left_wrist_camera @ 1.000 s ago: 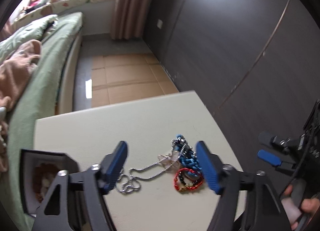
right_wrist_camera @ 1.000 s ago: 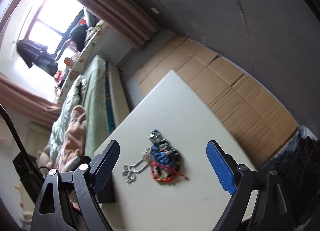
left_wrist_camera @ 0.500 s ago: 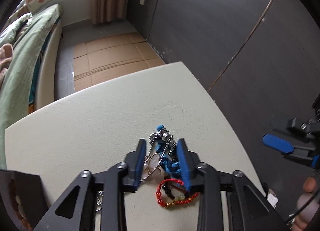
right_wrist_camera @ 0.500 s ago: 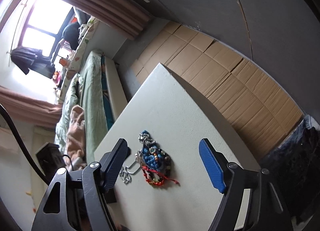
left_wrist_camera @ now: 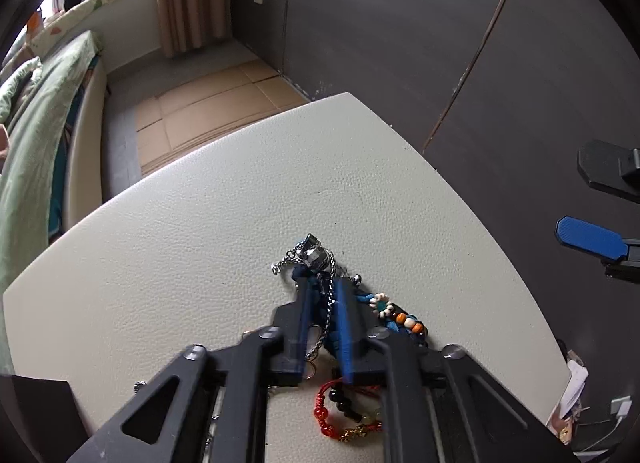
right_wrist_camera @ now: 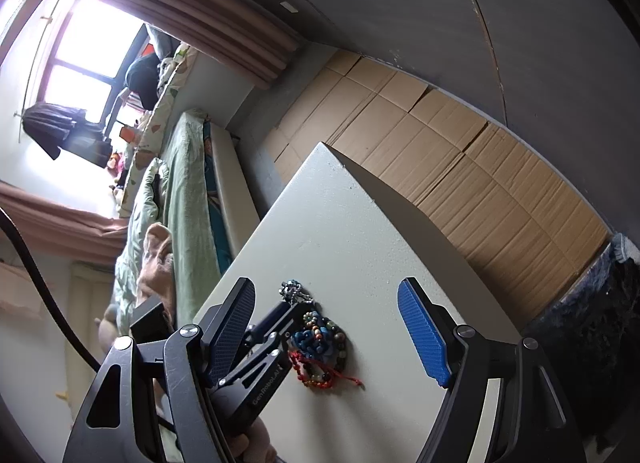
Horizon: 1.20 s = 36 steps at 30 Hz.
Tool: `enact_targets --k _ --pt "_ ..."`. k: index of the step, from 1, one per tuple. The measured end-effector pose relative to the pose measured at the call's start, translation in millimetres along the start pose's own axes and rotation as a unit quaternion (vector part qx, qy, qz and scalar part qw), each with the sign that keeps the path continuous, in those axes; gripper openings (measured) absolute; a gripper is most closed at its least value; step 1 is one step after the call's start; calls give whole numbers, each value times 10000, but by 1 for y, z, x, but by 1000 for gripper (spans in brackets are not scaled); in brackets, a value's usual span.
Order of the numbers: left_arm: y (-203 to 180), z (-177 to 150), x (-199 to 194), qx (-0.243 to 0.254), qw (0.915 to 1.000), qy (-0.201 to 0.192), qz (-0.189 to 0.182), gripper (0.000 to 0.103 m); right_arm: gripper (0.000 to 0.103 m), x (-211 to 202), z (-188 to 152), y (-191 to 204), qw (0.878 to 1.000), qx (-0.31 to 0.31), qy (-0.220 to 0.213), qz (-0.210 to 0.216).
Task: Organize jewelry
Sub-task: 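Close the left tool on the blue beaded strand, then grasp the blue strand and silver chain with the right tool while the left holds it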
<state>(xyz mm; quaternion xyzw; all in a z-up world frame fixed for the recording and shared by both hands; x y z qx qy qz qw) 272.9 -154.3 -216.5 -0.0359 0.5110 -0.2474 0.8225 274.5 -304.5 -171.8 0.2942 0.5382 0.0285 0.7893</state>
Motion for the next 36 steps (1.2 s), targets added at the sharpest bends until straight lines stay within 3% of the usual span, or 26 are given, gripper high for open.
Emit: enact_targets --k 1,5,13,19,22,25,36 --pt "0 0 -1 -24 10000 -9 -17 2 75 1 -1 1 10000 -10 5 -11" --pt "6 2 -12 -277 9994 -129 -153 2 75 2 -4 4 9999 -103 23 -27" --pt "5 22 -61 -630 9941 -736 -494 2 75 13 -19 20 9982 -560 172 -133" --pt "3 24 -85 -781 9895 -956 -751 2 68 34 -42 39 9943 -962 445 -151" --pt "10 22 -90 -790 9901 -998 -600 2 68 42 -50 43 9928 -1059 535 -162" --pt "18 20 -94 -976 9873 -1043 -701 2 67 49 -55 45 9914 -1148 581 -257" --pt "37 31 -165 -1214 9722 -1870 -721 2 67 75 -64 70 9772 -1979 478 -610"
Point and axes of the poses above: each gripper's, at about its wrist camera, not at the fingertips, and x roughly the way its jaws point, y to its left, z to its top, the point moved 9 cm from there along x, roughly the way its jaws point, and after that the axes turned 12 degrees about -z, right-handed, at the moved point
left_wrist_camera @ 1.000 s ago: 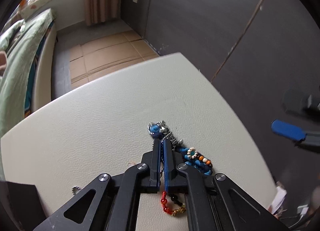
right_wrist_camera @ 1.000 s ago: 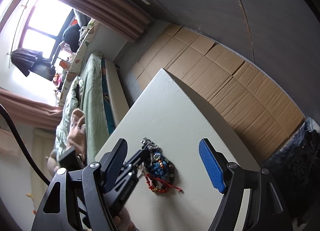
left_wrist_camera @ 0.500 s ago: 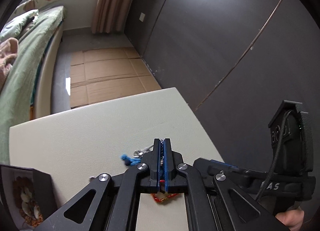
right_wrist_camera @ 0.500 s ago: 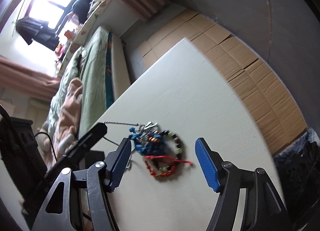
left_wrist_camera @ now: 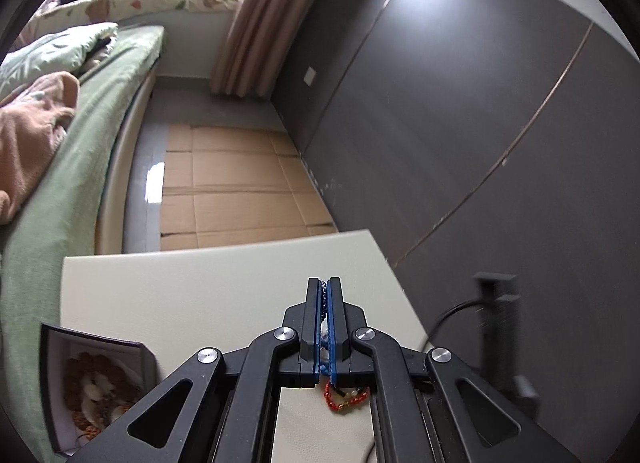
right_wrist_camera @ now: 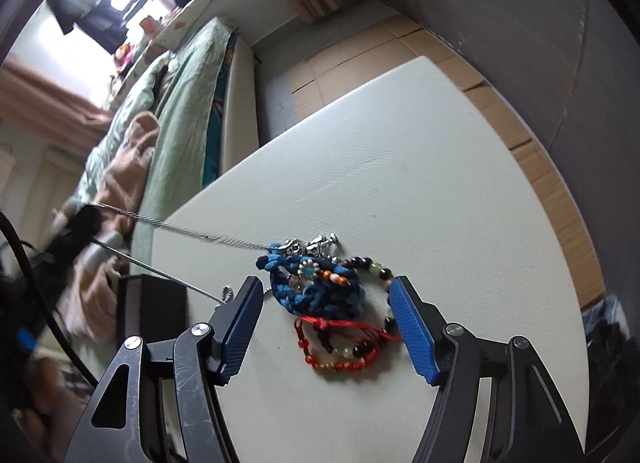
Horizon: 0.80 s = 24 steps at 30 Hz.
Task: Organize jewelry
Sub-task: 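Grasp the blue strand and silver chain with the right tool while the left holds it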
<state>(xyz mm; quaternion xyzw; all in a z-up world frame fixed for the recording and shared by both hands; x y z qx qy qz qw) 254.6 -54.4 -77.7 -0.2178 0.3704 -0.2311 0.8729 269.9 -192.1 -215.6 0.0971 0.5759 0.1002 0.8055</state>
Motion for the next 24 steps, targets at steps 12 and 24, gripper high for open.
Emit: enact_targets --k 12,24 --pt "-17 26 -50 27 9977 -656 -193 2 10 5 -6 7 9995 -299 39 -123" --pt "-61 60 -87 632 9925 -1045 5 2 10 -52 9 13 9973 -88 -610 409"
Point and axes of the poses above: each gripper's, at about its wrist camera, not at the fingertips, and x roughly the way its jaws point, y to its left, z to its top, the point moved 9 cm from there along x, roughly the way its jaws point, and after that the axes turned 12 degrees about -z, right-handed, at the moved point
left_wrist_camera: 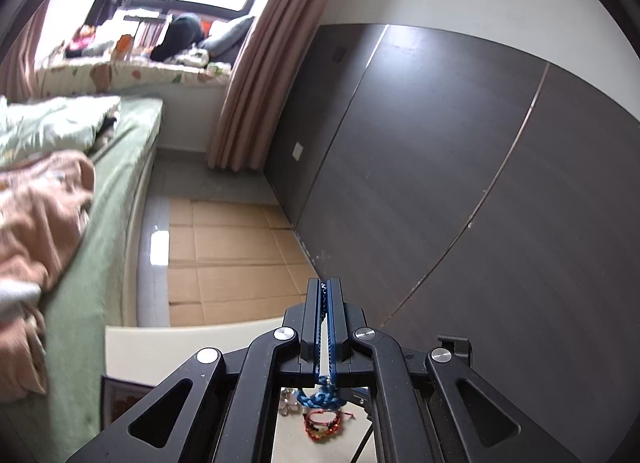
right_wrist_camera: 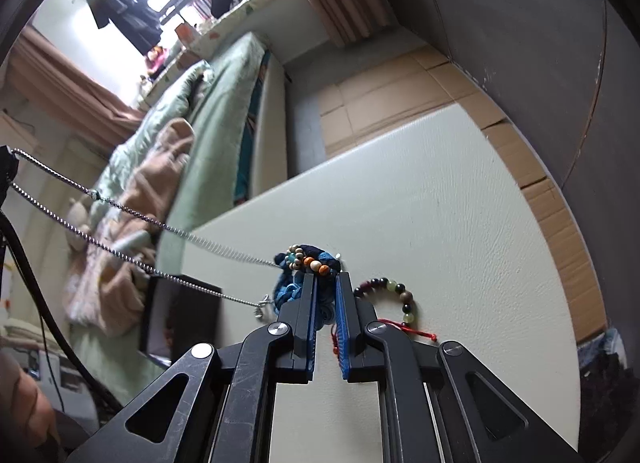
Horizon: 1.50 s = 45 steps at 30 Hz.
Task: Organize jewelry
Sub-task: 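Grasp the blue strand and silver chain with the right tool while the left holds it, then carry the blue strand over the black box with both tools and open the left tool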
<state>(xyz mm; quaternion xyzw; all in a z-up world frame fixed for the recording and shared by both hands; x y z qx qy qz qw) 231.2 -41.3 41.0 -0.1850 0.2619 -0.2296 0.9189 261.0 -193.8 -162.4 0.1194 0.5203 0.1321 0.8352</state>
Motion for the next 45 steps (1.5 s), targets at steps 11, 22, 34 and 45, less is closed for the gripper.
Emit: enact_targets --k 11,22,34,45 --pt "-37 52 -40 528 9974 -364 319 2 10 -14 8 1 9991 225 -157 312" --pt "-59 91 -83 1012 9897 -633 785 2 10 -27 11 20 9960 265 -325 790" --pt "-23 110 -138 912 9823 -934 1343 2 10 -24 -1 52 9950 -42 -285 955" --pt "40 79 -128 429 9850 -778 1480 2 10 -17 -5 67 9945 -139 -267 999"
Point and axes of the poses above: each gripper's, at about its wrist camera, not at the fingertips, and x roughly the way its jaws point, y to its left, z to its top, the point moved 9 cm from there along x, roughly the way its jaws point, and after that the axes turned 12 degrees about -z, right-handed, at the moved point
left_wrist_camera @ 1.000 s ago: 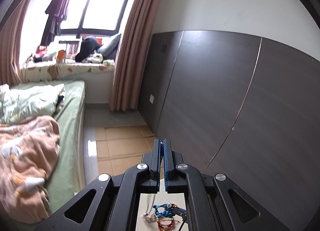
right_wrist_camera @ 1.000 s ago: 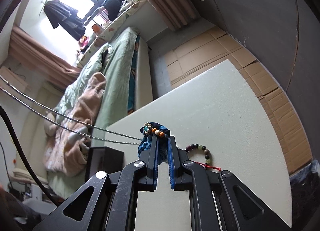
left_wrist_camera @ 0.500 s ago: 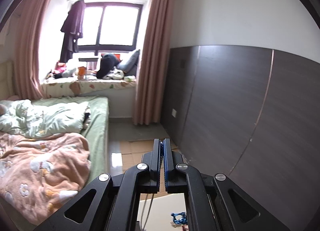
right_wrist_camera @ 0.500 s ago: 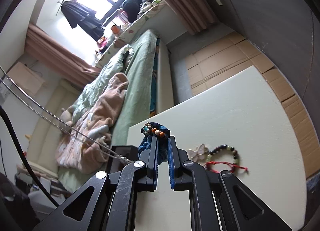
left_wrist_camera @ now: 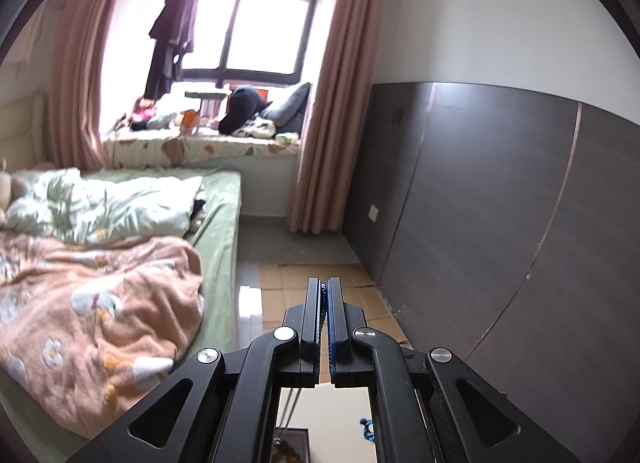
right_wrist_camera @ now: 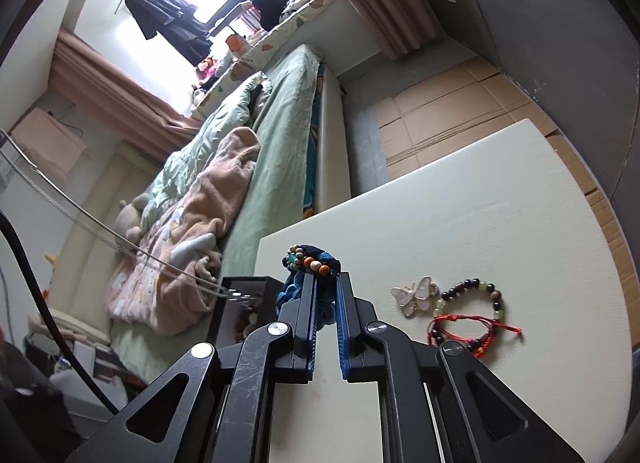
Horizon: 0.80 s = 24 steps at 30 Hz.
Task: Organize jewelry
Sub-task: 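Carry the blue strand over the black box with both tools and open the left tool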
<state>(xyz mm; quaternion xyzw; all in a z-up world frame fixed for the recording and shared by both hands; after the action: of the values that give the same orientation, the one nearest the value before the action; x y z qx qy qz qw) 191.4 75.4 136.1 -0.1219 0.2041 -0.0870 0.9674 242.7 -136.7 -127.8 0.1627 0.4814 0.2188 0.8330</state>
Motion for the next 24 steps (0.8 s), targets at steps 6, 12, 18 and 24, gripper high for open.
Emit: enact_targets --k 6,12,18,24 --pt "23 -37 21 -444 9988 191 -55 2 10 -2 5 7 9997 -36 -201 99" --pt "54 -88 37 -1015 9941 373 -65 2 10 -3 10 19 9990 -53 -319 308" --pt "85 -141 58 -1515 9862 672 -58 2 10 -4 10 46 9966 -178 -452 669" --pt "117 -172 68 -2265 9687 1013 -71 3 10 9 -4 70 9955 -378 -379 777"
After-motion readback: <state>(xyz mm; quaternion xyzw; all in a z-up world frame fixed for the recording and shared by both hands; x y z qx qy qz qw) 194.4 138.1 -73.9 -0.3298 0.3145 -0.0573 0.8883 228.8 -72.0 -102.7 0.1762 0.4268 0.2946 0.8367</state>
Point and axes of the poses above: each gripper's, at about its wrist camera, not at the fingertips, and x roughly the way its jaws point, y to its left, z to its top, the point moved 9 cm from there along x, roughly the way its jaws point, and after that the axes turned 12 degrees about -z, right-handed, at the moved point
